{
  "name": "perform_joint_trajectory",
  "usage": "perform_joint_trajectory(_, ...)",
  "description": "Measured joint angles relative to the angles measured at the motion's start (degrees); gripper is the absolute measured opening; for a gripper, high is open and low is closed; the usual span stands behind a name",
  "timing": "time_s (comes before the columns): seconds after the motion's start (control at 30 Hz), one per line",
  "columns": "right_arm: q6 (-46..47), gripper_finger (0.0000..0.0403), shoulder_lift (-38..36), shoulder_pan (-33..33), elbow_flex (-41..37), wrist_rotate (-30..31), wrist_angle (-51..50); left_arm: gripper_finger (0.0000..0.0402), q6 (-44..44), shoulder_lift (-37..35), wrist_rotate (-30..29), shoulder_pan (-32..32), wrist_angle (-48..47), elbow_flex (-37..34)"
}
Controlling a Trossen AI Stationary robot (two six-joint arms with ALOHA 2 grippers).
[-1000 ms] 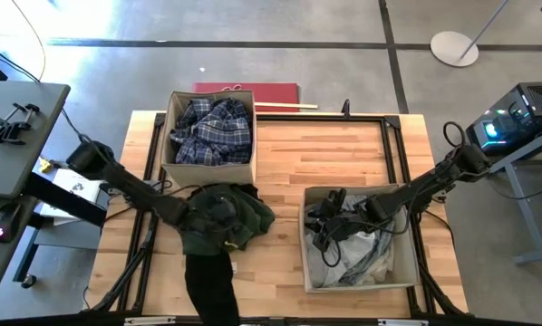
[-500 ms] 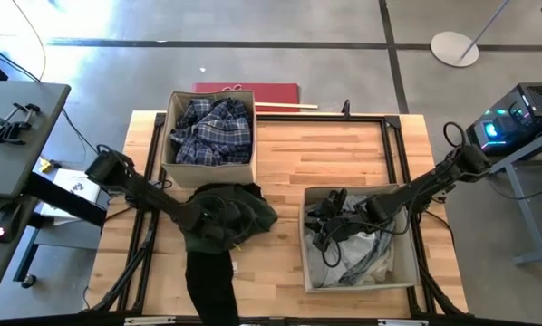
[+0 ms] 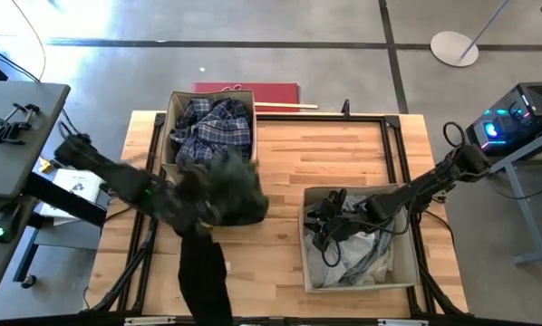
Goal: Sort clothes
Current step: Put the green cloth into the top laundry bin
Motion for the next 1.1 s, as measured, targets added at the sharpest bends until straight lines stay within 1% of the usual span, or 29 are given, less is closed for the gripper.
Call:
perform_joint_trajectory(0.1,-0.2,0.0151,0.0,0.0,0.0,0.0,0.0,0.0006,16.3,-2.3,-12.7,0.3,3.6,6.6)
perform_joint_trajectory(0.17,-0.3,0.0151,0.0,0.0,0.0,0.0,0.0,0.0006,30.3,-3.3,-21.1,1.4,10.0,9.9)
perform_joint_trajectory(0.23,-0.3,0.0151,0.0,0.0,0.0,0.0,0.0,0.0006,45.5,-4.4,-26.3,3.8,18.1,12.4)
perform_joint_trajectory(0.3,-0.8,0.0151,0.0,0.0,0.0,0.0,0.0,0.0006,57.6,-5.6,-26.3,7.7,24.8,13.4)
perform_joint_trajectory(0.33,-0.8,0.0151,0.0,0.0,0.0,0.0,0.0,0.0006,61.6,-6.2,-24.6,9.9,26.8,13.4)
perform_joint_trajectory(0.4,-1.2,0.0151,0.0,0.0,0.0,0.0,0.0,0.0006,64.6,-7.1,-20.1,14.7,27.5,13.3)
perform_joint_trajectory(0.5,-1.6,0.0151,0.0,0.0,0.0,0.0,0.0,0.0005,63.0,-8.2,-12.9,23.0,25.5,11.6)
perform_joint_trajectory(0.6,-1.9,0.0151,0.0,0.0,0.0,0.0,0.0,0.0005,57.9,-8.6,-5.3,31.4,22.9,7.4)
perform_joint_trajectory(0.7,-1.9,0.0151,0.0,0.0,0.0,0.0,0.0,0.0005,50.2,-8.5,2.0,38.8,22.0,0.6)
perform_joint_trajectory(0.87,-1.9,0.0151,0.0,0.1,0.0,-0.1,0.0,0.0005,35.0,-7.4,16.3,48.3,19.4,-13.3)
perform_joint_trajectory(0.93,-2.5,0.0151,0.0,0.1,0.0,-0.2,0.0,0.0005,28.9,-6.3,23.3,52.1,20.0,-19.6)
perform_joint_trajectory(0.97,-2.8,0.0151,0.0,0.1,0.0,-0.2,0.0,0.0005,26.4,-5.6,27.8,53.9,20.6,-22.7)
perform_joint_trajectory(1.03,-3.7,0.0151,0.0,0.1,0.0,-0.2,0.0,0.0005,23.0,-3.5,36.8,57.3,22.9,-28.4)
perform_joint_trajectory(1.1,-4.0,0.0151,0.0,0.1,0.0,-0.2,0.0,0.0005,20.8,-0.9,44.1,59.8,26.1,-32.9)
